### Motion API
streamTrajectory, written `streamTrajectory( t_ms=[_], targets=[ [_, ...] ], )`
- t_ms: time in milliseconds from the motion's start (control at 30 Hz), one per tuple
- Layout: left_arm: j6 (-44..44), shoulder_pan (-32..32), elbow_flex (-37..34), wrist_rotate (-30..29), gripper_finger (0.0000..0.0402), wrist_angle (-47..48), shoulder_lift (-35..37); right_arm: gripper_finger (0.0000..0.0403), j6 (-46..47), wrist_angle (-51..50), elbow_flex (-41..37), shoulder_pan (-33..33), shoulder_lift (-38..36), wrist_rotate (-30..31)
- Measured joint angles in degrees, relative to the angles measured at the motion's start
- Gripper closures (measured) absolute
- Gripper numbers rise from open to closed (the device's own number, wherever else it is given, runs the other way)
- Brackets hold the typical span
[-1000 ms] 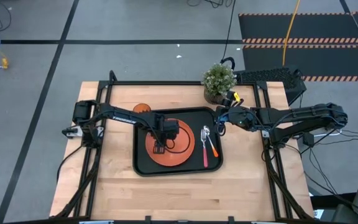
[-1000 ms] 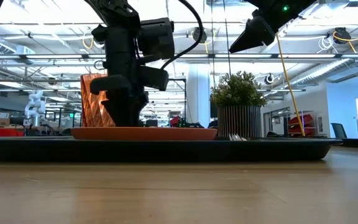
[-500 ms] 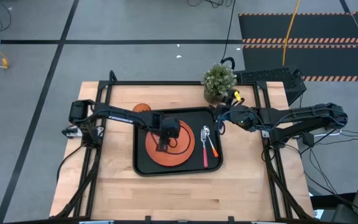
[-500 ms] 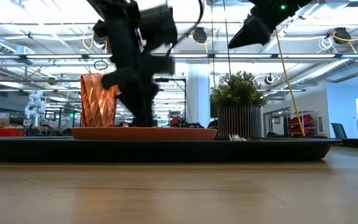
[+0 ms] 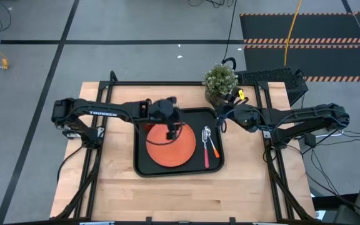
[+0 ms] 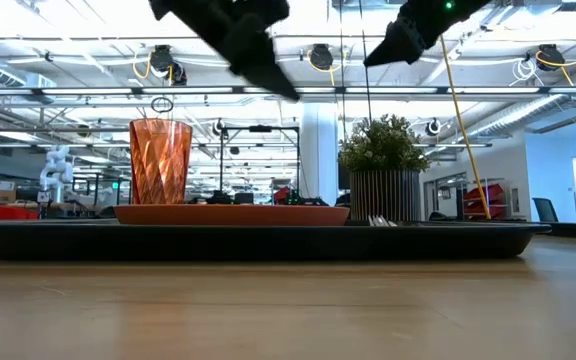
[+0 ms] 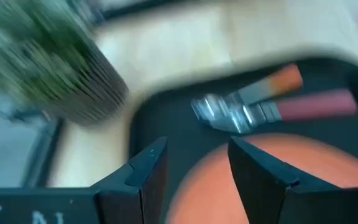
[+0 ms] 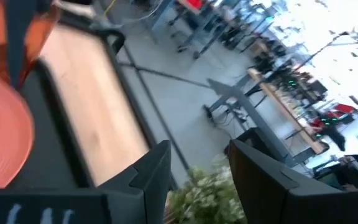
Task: Pick and place plate/cup/fork/spoon on tray
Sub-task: Adjust the orange spoon on the black serving tray
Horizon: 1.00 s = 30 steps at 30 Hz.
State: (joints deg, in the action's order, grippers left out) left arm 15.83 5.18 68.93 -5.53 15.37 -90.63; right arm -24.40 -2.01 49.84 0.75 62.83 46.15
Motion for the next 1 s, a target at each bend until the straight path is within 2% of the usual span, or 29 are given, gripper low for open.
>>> streamTrajectory(
  t_ms=[100,167,300,400,467,567,700,800,900,1000],
  targets=[
    [2.38,1.87,-0.02,0.18,0.0229,-12.01,0.02,0.0245,2.8,0.3,-0.06,0.17,-0.09,-1.92],
    [3.38,4.09,-0.02,3.98,0.0229,-19.89,0.06,0.0245,6.09,-0.38,-1.63,0.18,-0.09,-5.42],
    [1.38,11.67,-0.02,22.3,0.0229,-30.13,-0.06,0.0245,16.86,-11.05,-4.89,-0.81,0.19,-10.68],
    [-1.53,17.82,-0.03,36.69,0.0229,-33.22,-0.17,0.0245,28.96,-21.76,-5.21,-4.03,1.32,-19.32],
    [-2.44,20.74,-0.04,43.7,0.0229,-34.08,-0.17,0.0245,32.83,-24.24,-5.25,-6.31,2.09,-25.76],
    [-3.38,23.53,-0.04,50.71,0.0229,-34.86,-0.17,0.0245,32.6,-22.45,-5.22,-9.92,3.47,-32.78],
    [-3.94,26.21,-0.04,56.49,0.0229,-34.13,-0.17,0.0245,31.32,-19.75,-5.16,-16.04,8.18,-41.41],
    [-1.72,27.73,-1.98,57.13,0.0229,-33.46,-0.17,0.0245,31.11,-19.43,-5.16,-19.0,13.78,-47.6],
    [0.4,29.84,-5.59,57.39,0.0229,-35.4,0.02,0.0245,30.54,-19.84,-4.67,-20.17,19.29,-49.52],
    [-1.93,32.6,-7.72,59.11,0.0229,-43.57,0.45,0.0245,29.29,-18.4,-3.34,-20.37,22.47,-49.94]
  ],
)
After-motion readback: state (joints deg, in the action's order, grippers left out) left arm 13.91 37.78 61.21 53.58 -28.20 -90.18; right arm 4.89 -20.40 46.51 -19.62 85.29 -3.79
